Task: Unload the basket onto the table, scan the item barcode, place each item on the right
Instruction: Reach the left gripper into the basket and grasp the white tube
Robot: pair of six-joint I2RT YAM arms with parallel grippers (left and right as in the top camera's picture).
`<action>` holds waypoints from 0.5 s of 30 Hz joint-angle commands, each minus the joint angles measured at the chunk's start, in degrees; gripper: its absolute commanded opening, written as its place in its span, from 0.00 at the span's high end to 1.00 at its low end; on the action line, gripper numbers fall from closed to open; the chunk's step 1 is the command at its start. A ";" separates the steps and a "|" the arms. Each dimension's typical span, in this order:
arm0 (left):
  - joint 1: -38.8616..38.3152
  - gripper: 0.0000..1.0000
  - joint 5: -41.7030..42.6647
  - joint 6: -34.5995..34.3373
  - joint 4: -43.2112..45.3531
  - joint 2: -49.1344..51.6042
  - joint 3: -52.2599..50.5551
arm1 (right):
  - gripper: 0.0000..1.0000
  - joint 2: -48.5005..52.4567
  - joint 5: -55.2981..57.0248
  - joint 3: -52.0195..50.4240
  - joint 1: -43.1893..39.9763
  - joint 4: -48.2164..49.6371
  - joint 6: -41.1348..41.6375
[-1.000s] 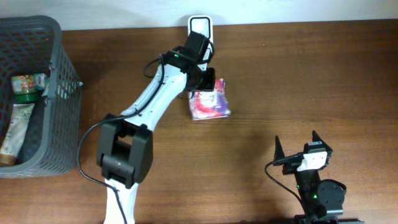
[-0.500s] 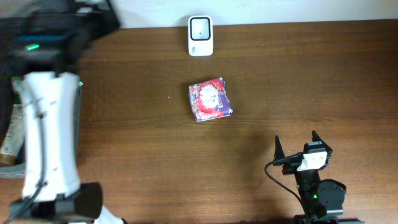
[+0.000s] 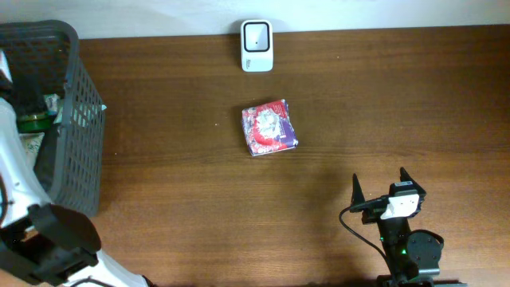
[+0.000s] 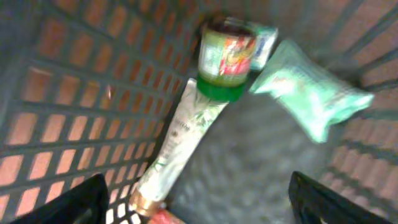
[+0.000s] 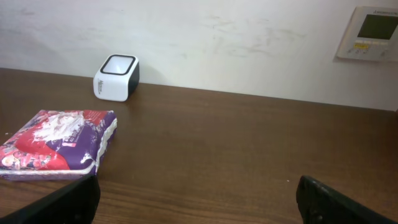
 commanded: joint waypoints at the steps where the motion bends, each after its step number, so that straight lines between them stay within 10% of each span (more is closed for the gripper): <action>1: 2.38 0.07 -3.98 8.74 1.70 2.27 -5.57 | 0.01 -0.26 0.07 -0.52 -0.31 0.00 0.26; 15: 8.04 0.16 -5.95 21.05 9.86 9.03 -16.59 | 0.01 -0.26 0.07 -0.52 -0.31 0.00 0.26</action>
